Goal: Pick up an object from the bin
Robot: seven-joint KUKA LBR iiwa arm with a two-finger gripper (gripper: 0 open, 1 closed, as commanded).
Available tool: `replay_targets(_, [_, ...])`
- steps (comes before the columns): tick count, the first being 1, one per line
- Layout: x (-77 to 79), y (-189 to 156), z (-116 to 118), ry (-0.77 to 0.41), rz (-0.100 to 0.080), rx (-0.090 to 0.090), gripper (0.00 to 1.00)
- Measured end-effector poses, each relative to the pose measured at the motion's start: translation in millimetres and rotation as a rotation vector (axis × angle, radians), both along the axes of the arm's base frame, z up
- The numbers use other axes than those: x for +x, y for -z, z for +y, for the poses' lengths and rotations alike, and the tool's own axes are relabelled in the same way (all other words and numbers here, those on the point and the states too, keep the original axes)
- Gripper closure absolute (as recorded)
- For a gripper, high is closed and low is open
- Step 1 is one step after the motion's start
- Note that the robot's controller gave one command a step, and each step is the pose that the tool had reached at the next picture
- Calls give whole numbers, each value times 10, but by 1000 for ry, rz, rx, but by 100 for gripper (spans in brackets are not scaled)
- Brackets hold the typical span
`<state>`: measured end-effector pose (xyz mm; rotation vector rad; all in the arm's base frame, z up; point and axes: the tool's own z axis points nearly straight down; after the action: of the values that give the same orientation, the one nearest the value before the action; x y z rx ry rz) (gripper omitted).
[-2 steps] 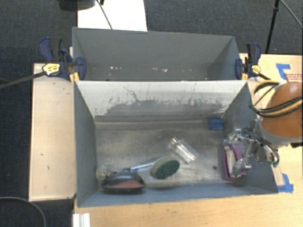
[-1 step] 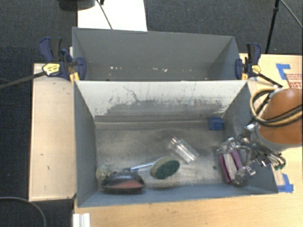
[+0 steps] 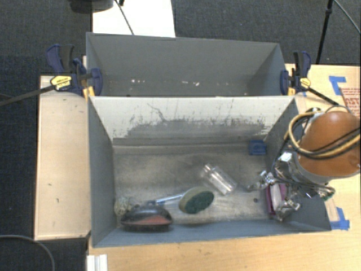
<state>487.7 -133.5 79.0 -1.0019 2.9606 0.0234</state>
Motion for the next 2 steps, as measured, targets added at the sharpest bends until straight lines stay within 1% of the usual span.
replay_targets(1, [491, -51, -73, 237, 8, -13, 0])
replay_targets(2, [636, -295, -134, -246, 4, -13, 0])
